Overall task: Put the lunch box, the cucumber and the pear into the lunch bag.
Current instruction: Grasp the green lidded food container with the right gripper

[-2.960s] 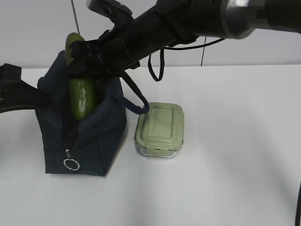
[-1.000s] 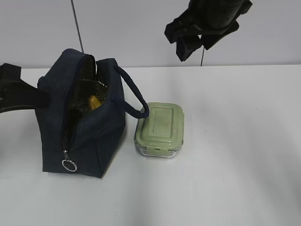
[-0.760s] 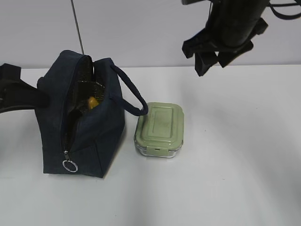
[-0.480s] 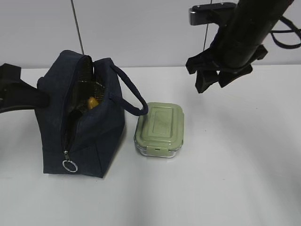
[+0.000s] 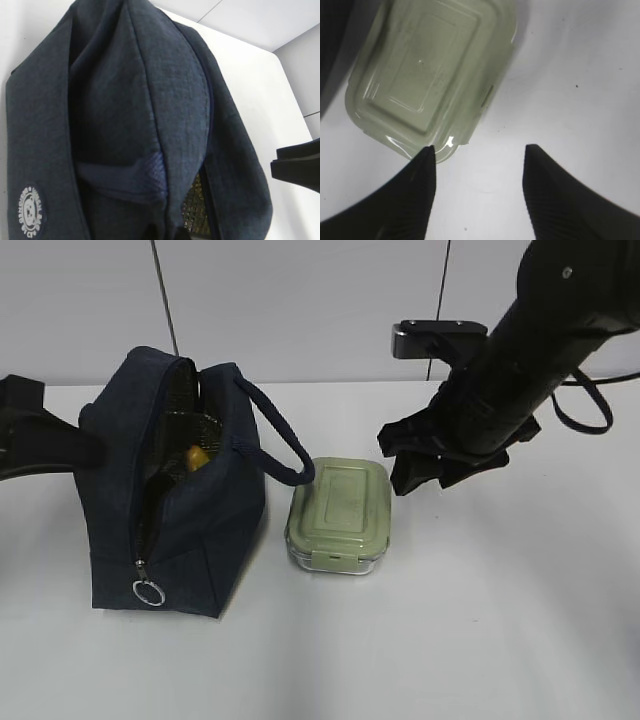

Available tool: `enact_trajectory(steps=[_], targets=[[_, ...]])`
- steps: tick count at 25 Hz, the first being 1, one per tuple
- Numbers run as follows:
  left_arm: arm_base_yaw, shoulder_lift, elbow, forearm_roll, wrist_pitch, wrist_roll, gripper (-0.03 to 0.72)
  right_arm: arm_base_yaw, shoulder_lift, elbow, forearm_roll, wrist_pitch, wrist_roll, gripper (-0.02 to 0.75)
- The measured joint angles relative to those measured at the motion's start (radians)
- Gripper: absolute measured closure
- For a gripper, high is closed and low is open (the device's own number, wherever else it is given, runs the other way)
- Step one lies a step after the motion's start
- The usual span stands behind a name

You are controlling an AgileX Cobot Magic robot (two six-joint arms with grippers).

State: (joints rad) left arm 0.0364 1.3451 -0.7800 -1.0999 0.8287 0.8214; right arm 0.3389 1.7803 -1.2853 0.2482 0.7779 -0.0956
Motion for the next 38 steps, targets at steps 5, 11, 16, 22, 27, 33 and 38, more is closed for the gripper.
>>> enact_trajectory(steps=[5, 11, 16, 22, 27, 33, 38], targets=[[0.0, 0.0, 0.0, 0.0, 0.0, 0.0, 0.686, 0.0, -0.002, 0.064, 0.152, -0.054, -0.112, 0.358], [0.0, 0.0, 0.0, 0.0, 0.0, 0.0, 0.686, 0.0, -0.013, 0.117, 0.347, -0.093, -0.275, 0.426], [0.0, 0.0, 0.0, 0.0, 0.0, 0.0, 0.686, -0.011, -0.046, 0.141, 0.484, -0.118, -0.373, 0.433], [0.0, 0.0, 0.0, 0.0, 0.0, 0.0, 0.686, -0.109, -0.06, 0.141, 0.697, -0.119, -0.534, 0.433], [0.0, 0.0, 0.0, 0.0, 0.0, 0.0, 0.686, -0.248, -0.06, 0.141, 0.731, -0.06, -0.596, 0.433], [0.0, 0.0, 0.0, 0.0, 0.002, 0.0, 0.686, -0.355, 0.011, 0.141, 0.803, 0.133, -0.738, 0.434], [0.0, 0.0, 0.0, 0.0, 0.003, 0.0, 0.686, -0.359, 0.062, 0.141, 0.869, 0.185, -0.834, 0.435]])
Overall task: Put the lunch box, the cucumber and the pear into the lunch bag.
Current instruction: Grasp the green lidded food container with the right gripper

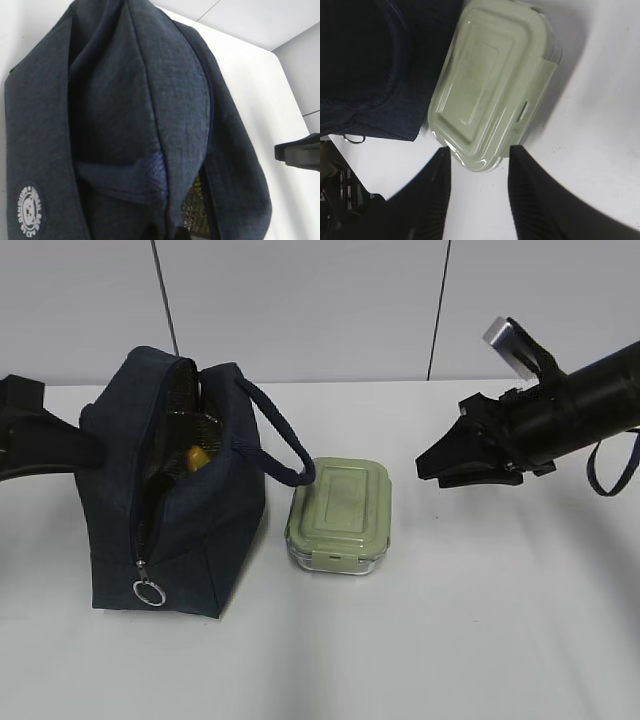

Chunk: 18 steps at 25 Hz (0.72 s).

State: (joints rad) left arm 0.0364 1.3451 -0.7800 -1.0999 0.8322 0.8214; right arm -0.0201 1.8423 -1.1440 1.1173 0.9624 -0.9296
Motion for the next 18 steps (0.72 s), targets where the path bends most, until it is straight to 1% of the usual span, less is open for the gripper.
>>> enact_trajectory(steps=[6, 9, 12, 15, 18], targets=[[0.0, 0.0, 0.0, 0.0, 0.002, 0.0, 0.686, 0.0, 0.005, 0.0, 0.018, -0.033, -0.01, 0.436], [0.0, 0.0, 0.0, 0.0, 0.004, 0.0, 0.686, 0.0, 0.005, 0.0, 0.062, -0.021, -0.012, 0.436], [0.0, 0.0, 0.0, 0.0, 0.004, 0.0, 0.686, 0.0, 0.005, 0.0, 0.073, -0.02, -0.012, 0.433], [0.0, 0.0, 0.0, 0.0, 0.004, 0.0, 0.686, 0.0, 0.018, 0.0, 0.073, -0.02, -0.014, 0.393], [0.0, 0.0, 0.0, 0.0, 0.003, 0.0, 0.686, 0.0, 0.046, 0.0, 0.078, -0.02, -0.014, 0.323]])
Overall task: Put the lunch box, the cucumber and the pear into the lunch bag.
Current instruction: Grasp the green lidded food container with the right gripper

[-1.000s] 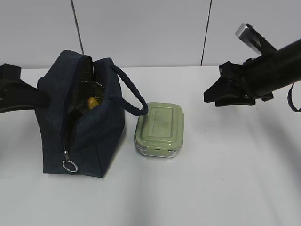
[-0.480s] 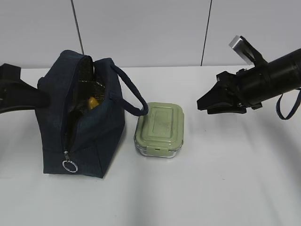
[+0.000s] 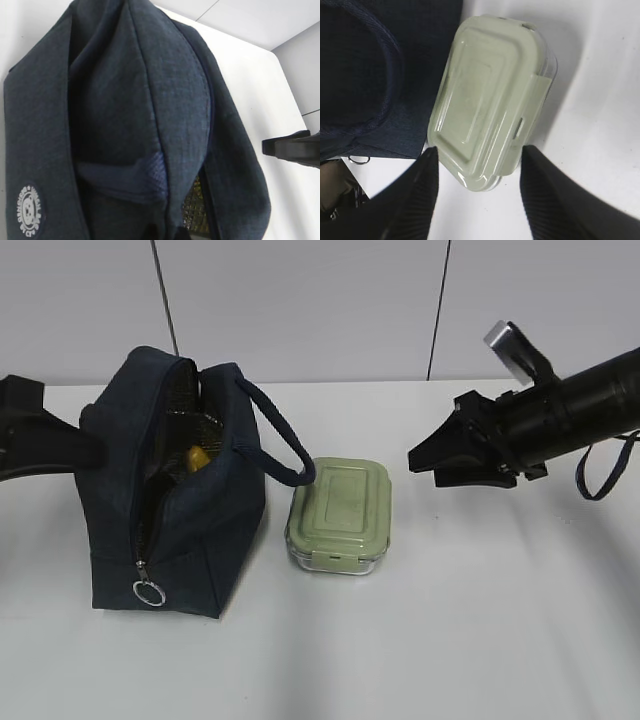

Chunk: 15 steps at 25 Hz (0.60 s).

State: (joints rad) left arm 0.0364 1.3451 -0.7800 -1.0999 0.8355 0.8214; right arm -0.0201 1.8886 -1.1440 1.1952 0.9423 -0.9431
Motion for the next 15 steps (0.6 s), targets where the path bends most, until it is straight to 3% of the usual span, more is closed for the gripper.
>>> enact_trajectory(steps=[8, 15], targets=[[0.0, 0.0, 0.0, 0.0, 0.026, 0.0, 0.686, 0.0, 0.089, 0.0, 0.039, -0.004, -0.022, 0.289], [0.0, 0.0, 0.0, 0.0, 0.039, 0.0, 0.686, 0.022, 0.14, 0.0, 0.105, -0.018, -0.067, 0.211]])
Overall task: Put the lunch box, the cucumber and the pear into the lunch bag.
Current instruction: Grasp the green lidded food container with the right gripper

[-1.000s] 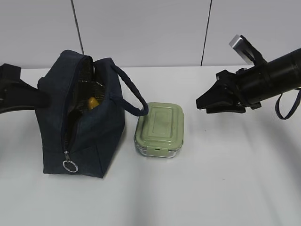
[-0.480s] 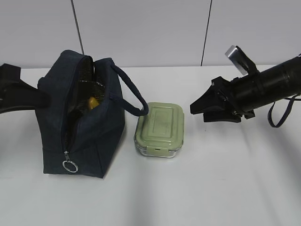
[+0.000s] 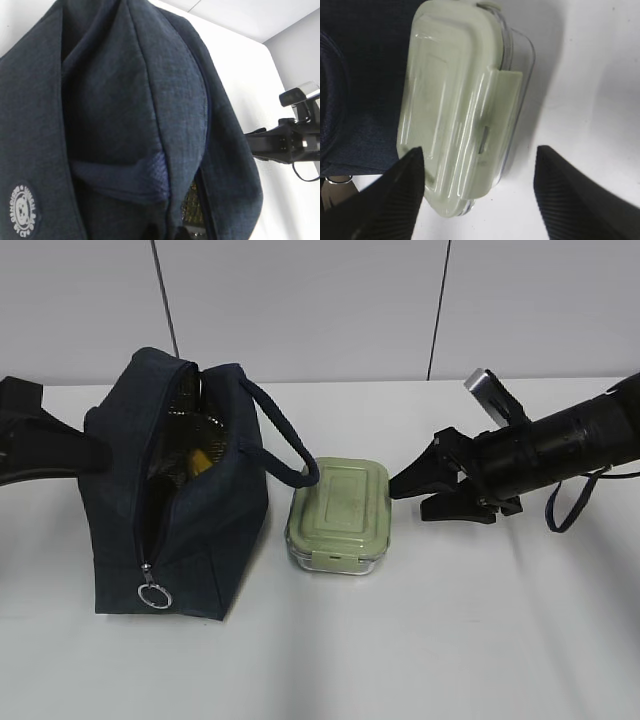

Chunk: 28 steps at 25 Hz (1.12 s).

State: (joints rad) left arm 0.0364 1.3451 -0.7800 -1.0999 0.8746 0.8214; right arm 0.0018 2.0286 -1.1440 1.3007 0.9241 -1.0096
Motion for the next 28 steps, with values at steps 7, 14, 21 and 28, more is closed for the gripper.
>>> enact_trajectory(steps=[7, 14, 21, 28], targets=[[0.0, 0.0, 0.0, 0.0, 0.002, 0.0, 0.686, 0.068, 0.002, -0.028, 0.0, -0.068, -0.005, 0.204], [0.0, 0.0, 0.0, 0.0, 0.003, 0.0, 0.686, 0.07, 0.006, -0.036, -0.006, -0.081, -0.005, 0.153], [0.0, 0.0, 0.0, 0.0, 0.004, 0.0, 0.686, 0.07, 0.072, -0.038, 0.029, -0.062, 0.039, 0.147], [0.0, 0.0, 0.0, 0.0, 0.004, 0.0, 0.686, 0.07, 0.091, -0.052, 0.049, -0.055, 0.041, 0.147]])
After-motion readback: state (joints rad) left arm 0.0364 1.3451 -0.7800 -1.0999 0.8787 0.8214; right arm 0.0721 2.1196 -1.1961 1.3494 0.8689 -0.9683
